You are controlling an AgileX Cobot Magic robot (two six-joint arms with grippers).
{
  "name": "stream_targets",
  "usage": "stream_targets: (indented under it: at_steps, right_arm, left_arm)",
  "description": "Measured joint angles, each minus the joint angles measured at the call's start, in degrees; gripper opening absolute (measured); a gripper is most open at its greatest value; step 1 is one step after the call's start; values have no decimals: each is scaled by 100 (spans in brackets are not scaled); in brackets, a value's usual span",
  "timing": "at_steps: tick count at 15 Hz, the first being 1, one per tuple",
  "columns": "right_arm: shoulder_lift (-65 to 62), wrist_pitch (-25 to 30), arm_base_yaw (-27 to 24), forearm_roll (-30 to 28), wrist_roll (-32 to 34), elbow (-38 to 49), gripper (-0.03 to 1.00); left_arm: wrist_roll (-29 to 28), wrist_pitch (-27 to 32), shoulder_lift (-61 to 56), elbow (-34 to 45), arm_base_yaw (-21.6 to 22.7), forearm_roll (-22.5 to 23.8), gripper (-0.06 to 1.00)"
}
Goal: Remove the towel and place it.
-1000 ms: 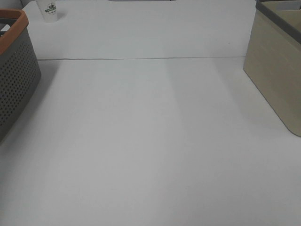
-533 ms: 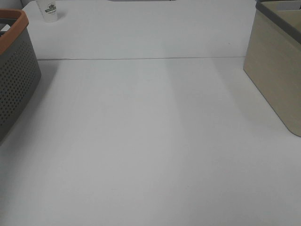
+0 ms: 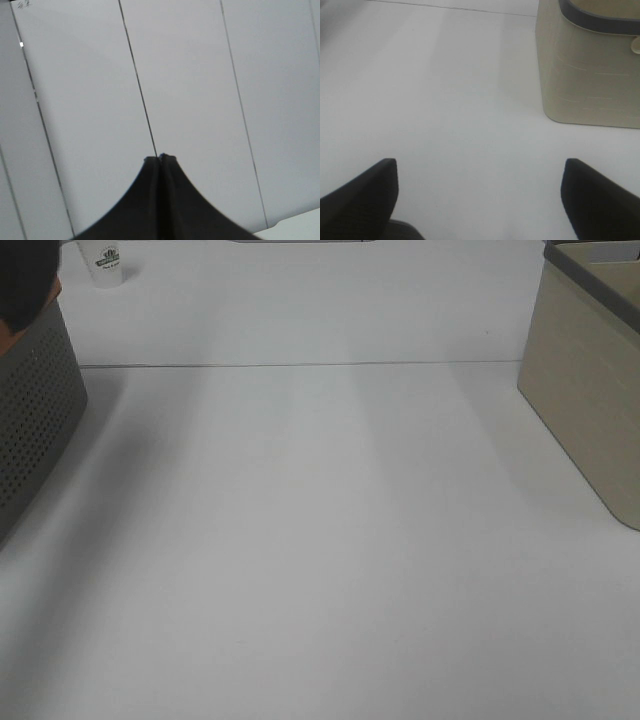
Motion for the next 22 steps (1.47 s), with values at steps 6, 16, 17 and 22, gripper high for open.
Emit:
stream_targets:
  at_steps: [6, 16, 17, 22]
  right_arm:
    - [0, 0, 0, 0, 0, 0, 85]
    - [0, 0, 0, 0, 0, 0, 84]
    - [0, 0, 0, 0, 0, 0, 84]
    - [0, 0, 0, 269, -109, 0, 84]
  left_arm:
    - [0, 258, 779, -435, -1049, 103, 0]
    - [-487, 1518, 1954, -435, -2189, 688, 0]
    - [-791, 1604, 2063, -435, -2269, 894, 0]
    - [-1765, 2200, 2498, -435, -2704, 1811, 0]
